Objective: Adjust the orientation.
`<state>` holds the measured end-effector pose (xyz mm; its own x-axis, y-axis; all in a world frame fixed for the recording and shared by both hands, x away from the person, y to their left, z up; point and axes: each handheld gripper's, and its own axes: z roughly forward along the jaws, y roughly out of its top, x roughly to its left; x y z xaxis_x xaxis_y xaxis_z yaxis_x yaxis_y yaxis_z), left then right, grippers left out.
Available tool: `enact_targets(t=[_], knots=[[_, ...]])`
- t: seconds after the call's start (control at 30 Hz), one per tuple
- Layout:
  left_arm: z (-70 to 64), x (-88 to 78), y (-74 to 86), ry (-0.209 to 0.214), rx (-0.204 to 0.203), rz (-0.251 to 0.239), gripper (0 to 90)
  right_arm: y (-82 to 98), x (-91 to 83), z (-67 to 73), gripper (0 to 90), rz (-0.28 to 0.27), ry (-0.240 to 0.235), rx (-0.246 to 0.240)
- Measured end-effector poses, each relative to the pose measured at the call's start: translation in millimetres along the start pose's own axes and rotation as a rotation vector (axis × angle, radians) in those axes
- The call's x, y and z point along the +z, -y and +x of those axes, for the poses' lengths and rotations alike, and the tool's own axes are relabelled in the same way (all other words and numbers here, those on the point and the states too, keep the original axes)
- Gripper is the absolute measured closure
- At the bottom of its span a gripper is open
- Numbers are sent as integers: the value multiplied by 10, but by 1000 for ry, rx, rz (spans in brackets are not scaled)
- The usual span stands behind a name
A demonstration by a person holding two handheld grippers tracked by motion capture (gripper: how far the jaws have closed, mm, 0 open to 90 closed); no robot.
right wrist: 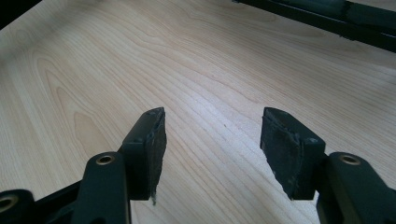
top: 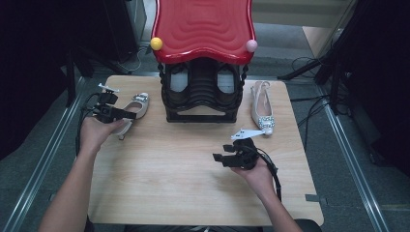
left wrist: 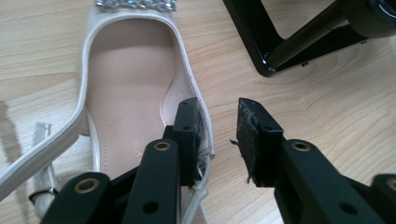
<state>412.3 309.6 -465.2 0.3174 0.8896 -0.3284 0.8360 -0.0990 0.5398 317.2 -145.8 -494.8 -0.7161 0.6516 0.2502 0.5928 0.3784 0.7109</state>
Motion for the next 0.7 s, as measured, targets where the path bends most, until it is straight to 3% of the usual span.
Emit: enact_targets(t=[0.1,0.27,0.47,0.7], knots=[[4,-43,4,-3,16,19,645,0,-3,-3,415,-1,1,-1],[13,-107,5,-24,20,-10,586,2,3,2,415,2,0,-1],[37,-233,-15,-26,33,-23,566,1,-5,-3,415,0,1,0],[83,-419,-112,-60,39,-45,560,3,3,6,415,4,3,-7]])
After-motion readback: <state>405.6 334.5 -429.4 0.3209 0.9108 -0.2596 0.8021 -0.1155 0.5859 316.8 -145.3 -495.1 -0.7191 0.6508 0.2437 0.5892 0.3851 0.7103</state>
